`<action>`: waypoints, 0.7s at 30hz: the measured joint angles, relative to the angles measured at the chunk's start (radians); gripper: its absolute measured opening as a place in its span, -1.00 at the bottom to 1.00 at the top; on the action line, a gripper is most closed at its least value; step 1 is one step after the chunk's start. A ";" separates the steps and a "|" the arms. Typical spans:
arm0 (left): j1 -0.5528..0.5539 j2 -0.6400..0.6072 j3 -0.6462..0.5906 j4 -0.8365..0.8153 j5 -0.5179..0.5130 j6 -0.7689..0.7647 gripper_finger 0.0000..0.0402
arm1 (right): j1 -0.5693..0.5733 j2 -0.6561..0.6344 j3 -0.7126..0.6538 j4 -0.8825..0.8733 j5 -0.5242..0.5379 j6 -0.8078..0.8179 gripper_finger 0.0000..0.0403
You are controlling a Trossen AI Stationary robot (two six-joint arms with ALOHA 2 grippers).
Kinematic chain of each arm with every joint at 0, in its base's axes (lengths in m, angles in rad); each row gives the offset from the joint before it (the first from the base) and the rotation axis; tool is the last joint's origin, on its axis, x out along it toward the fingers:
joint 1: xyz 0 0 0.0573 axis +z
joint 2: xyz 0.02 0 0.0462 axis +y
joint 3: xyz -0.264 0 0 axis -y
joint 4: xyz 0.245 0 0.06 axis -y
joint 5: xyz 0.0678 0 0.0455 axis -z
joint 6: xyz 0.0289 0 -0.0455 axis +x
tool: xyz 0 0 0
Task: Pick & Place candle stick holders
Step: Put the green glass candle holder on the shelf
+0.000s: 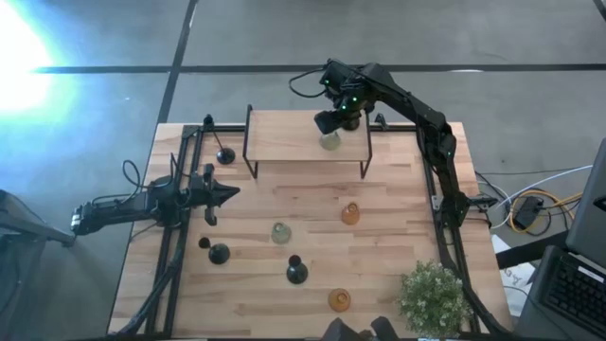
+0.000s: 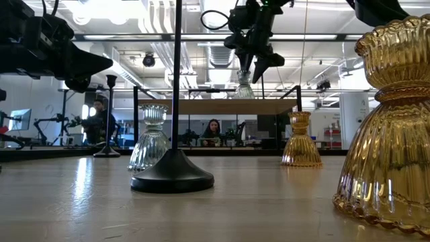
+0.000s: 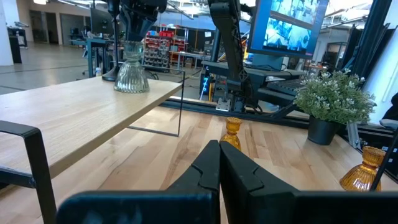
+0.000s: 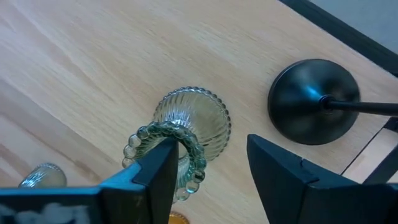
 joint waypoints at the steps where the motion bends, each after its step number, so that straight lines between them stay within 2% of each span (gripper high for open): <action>1: 0.000 0.000 0.000 0.000 0.000 0.000 -0.97 | 0.000 0.000 0.000 0.001 0.004 0.000 -0.08; 21: 0.000 0.000 0.000 0.000 0.000 0.000 -0.97 | 0.002 -0.035 0.000 0.012 0.049 0.010 -0.07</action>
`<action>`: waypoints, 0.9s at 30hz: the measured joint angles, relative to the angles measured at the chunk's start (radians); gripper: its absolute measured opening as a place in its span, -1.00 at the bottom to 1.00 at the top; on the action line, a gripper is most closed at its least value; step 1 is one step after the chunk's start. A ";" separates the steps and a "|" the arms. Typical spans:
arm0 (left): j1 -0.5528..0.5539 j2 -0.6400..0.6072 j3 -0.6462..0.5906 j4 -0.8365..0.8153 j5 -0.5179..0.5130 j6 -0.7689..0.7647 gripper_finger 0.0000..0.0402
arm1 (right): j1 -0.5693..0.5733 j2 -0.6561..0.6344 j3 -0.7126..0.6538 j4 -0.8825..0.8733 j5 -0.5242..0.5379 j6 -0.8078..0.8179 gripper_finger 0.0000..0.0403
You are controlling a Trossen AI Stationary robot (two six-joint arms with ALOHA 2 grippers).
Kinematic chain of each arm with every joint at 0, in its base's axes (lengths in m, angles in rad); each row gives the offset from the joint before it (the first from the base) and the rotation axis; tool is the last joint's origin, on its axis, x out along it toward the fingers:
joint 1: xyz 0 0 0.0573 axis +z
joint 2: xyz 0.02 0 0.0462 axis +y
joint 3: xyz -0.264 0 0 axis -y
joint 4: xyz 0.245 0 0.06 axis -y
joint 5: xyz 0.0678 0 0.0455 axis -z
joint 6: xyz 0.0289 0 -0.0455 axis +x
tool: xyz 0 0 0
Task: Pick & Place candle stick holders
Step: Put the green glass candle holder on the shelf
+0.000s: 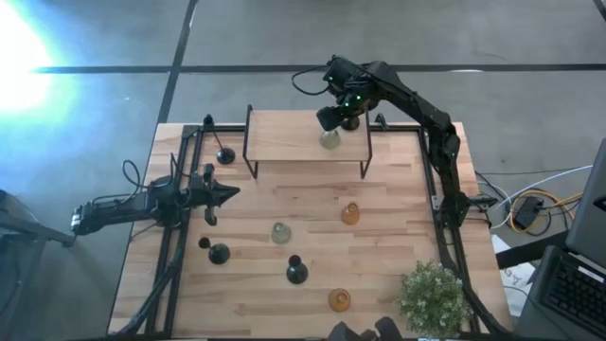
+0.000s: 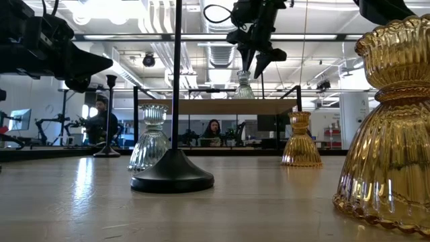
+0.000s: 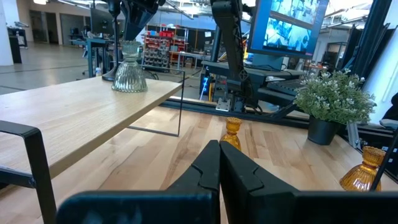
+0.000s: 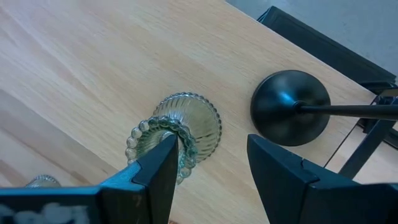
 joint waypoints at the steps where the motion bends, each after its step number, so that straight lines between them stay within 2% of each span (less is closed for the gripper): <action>1: 0.000 0.000 0.000 0.000 0.000 0.000 -0.97 | 0.002 0.000 0.000 0.000 0.004 0.002 -0.07; 11: 0.000 0.000 0.000 0.000 0.000 0.000 -0.97 | 0.025 -0.010 0.000 -0.021 0.011 0.011 -0.08; 15: 0.000 0.000 0.000 0.000 0.000 0.000 -0.97 | 0.031 -0.032 0.000 -0.022 0.059 0.029 -0.12; 27: 0.000 0.000 0.000 0.000 0.000 0.000 -0.97 | 0.109 -0.176 0.001 -0.089 0.061 0.062 -0.24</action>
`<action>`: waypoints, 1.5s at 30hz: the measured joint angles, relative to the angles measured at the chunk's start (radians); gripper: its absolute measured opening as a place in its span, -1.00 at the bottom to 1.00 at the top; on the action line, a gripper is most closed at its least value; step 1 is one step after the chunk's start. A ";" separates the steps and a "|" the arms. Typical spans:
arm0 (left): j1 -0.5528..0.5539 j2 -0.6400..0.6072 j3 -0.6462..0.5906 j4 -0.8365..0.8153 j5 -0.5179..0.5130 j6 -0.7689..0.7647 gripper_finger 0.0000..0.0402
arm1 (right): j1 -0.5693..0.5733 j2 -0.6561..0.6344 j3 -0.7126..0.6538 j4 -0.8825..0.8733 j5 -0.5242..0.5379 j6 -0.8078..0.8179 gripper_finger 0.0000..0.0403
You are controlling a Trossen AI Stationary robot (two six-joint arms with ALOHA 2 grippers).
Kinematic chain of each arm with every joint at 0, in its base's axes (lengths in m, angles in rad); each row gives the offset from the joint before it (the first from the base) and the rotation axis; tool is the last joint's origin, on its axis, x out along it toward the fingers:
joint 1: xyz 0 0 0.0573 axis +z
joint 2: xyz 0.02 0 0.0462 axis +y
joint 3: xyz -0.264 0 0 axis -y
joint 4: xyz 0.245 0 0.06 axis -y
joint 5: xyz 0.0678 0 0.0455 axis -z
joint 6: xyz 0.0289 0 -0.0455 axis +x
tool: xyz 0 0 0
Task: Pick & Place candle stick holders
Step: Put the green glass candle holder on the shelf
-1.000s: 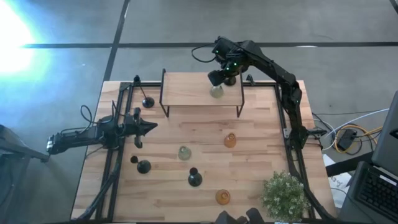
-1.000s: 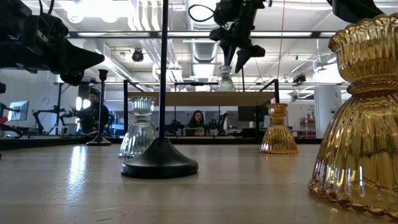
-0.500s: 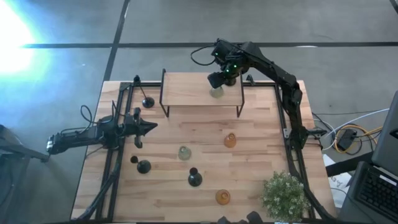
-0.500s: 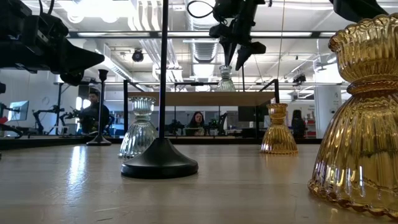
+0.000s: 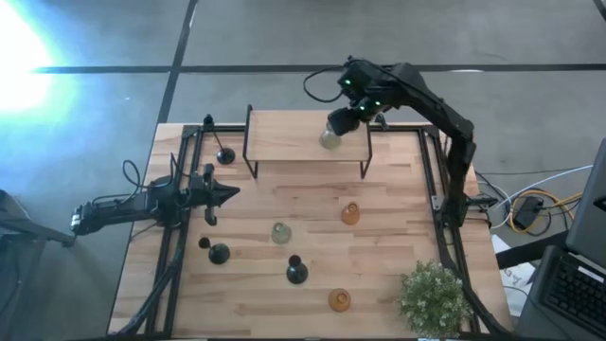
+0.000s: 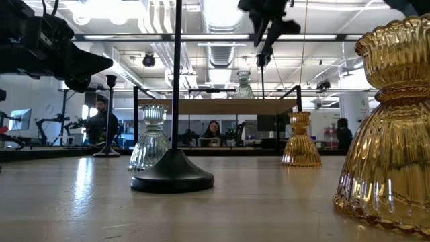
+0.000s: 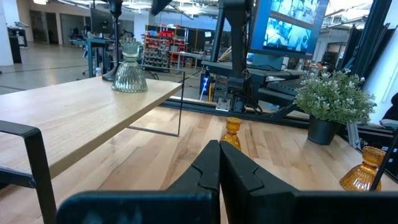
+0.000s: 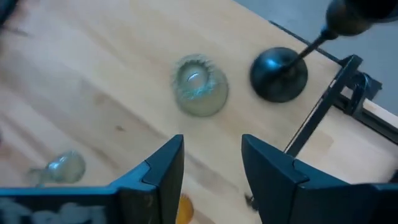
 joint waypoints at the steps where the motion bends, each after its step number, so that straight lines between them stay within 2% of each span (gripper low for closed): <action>1: 0.000 0.000 0.000 0.000 0.000 0.000 -0.97 | 0.017 -0.018 0.000 0.004 0.000 0.000 -0.25; 16: 0.000 0.000 0.000 0.000 0.000 0.000 -0.97 | 0.323 -0.280 -0.008 0.004 0.021 -0.017 -0.39; 24: 0.000 0.000 0.000 0.000 0.000 0.001 -0.97 | 0.458 -0.385 -0.114 0.005 0.026 -0.053 -0.51; 28: 0.000 0.000 0.000 0.000 0.000 0.052 -0.97 | 0.480 -0.448 -0.230 0.005 0.025 -0.050 -0.59; 33: 0.000 0.000 0.000 0.002 -0.001 0.049 -0.97 | 0.481 -0.563 -0.437 0.025 0.026 -0.021 -0.71; 38: 0.001 0.005 0.000 0.013 -0.054 0.053 -0.97 | 0.481 -0.741 -0.693 0.196 0.023 -0.015 -0.86; 41: 0.001 0.005 0.000 0.019 -0.054 -0.038 -0.97 | 0.481 -0.876 -0.848 0.336 0.023 -0.012 -0.94; 45: 0.001 0.005 0.000 0.029 -0.054 -0.295 -0.97 | 0.479 -1.052 -1.045 0.494 0.030 -0.018 -0.96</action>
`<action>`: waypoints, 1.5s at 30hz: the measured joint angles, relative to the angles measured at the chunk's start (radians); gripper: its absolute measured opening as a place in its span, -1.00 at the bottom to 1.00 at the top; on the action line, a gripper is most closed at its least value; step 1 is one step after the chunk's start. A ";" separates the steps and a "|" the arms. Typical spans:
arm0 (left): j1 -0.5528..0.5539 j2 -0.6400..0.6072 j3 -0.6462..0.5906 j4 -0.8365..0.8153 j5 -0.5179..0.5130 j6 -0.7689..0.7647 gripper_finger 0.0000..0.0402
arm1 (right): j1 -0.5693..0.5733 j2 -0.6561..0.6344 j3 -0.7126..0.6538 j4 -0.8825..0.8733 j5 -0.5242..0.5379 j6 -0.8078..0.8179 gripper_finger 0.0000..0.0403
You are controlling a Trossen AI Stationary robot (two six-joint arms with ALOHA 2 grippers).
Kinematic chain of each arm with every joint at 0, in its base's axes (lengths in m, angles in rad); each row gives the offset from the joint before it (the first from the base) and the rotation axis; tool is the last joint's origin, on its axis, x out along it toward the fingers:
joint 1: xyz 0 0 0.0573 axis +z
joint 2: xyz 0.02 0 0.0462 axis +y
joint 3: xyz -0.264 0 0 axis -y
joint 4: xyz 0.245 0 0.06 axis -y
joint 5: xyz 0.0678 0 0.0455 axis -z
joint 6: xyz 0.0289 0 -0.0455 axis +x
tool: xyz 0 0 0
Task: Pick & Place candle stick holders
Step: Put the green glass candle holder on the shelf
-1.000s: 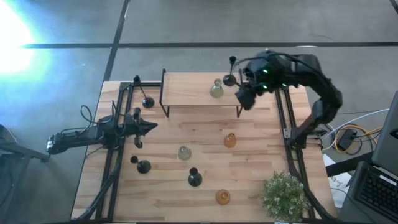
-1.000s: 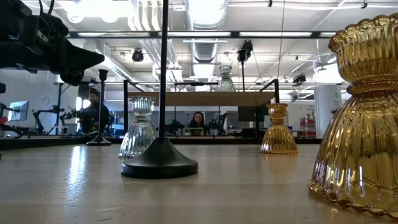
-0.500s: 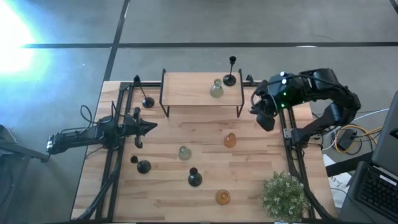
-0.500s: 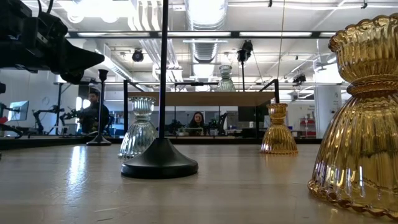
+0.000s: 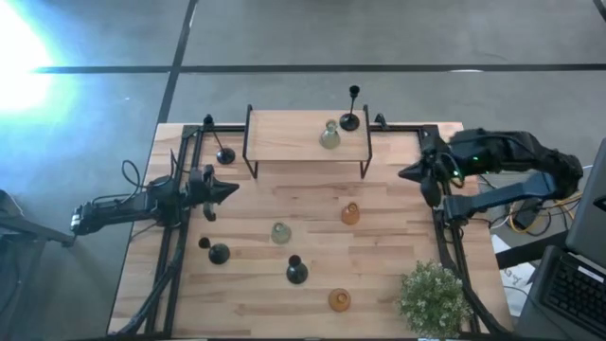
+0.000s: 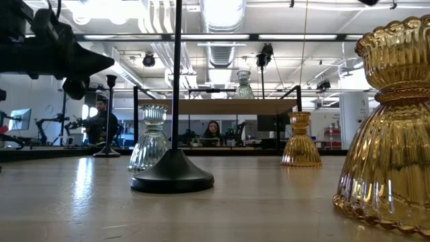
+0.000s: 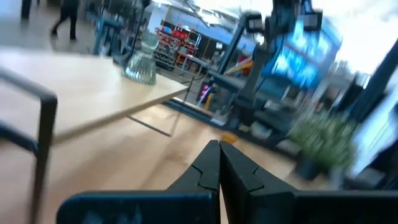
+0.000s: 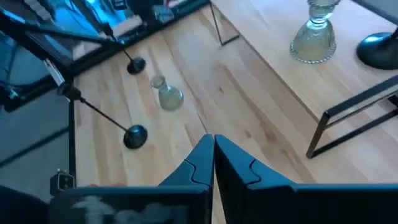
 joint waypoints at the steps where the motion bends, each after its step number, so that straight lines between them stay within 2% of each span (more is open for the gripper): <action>1: 0.000 0.000 0.000 0.009 0.000 -0.041 -0.97 | 0.000 -0.041 -0.046 0.024 0.003 -0.006 -0.96; 9: 0.000 0.001 0.000 0.054 -0.116 -0.027 -0.97 | 0.000 -0.332 -0.380 0.091 0.130 0.012 -0.96; 15: 0.001 0.001 0.023 0.065 -0.128 -0.041 -0.97 | 0.000 -0.542 -0.600 0.320 0.179 0.038 -0.96; 19: 0.001 0.002 0.051 0.074 -0.145 -0.039 -0.97 | 0.000 -0.673 -0.737 0.490 0.193 -0.012 -0.96; 25: 0.001 0.003 0.087 0.063 -0.153 0.016 -0.97 | 0.000 -0.834 -0.870 0.512 0.288 -0.013 -0.96; 29: 0.000 0.023 0.153 -0.030 -0.142 0.047 -0.97 | -0.001 -0.843 -0.909 0.510 0.388 0.006 -0.96; 37: 0.000 0.175 0.412 -0.299 -0.131 0.115 -0.97 | 0.000 -0.766 -0.932 0.509 0.414 0.006 -0.96; 41: 0.000 0.262 0.570 -0.457 -0.314 0.173 -0.97 | 0.000 -0.745 -0.957 0.511 0.414 0.006 -0.96; 45: 0.000 0.339 0.679 -0.533 -0.490 0.205 -0.97 | 0.000 -0.733 -0.984 0.509 0.414 0.006 -0.96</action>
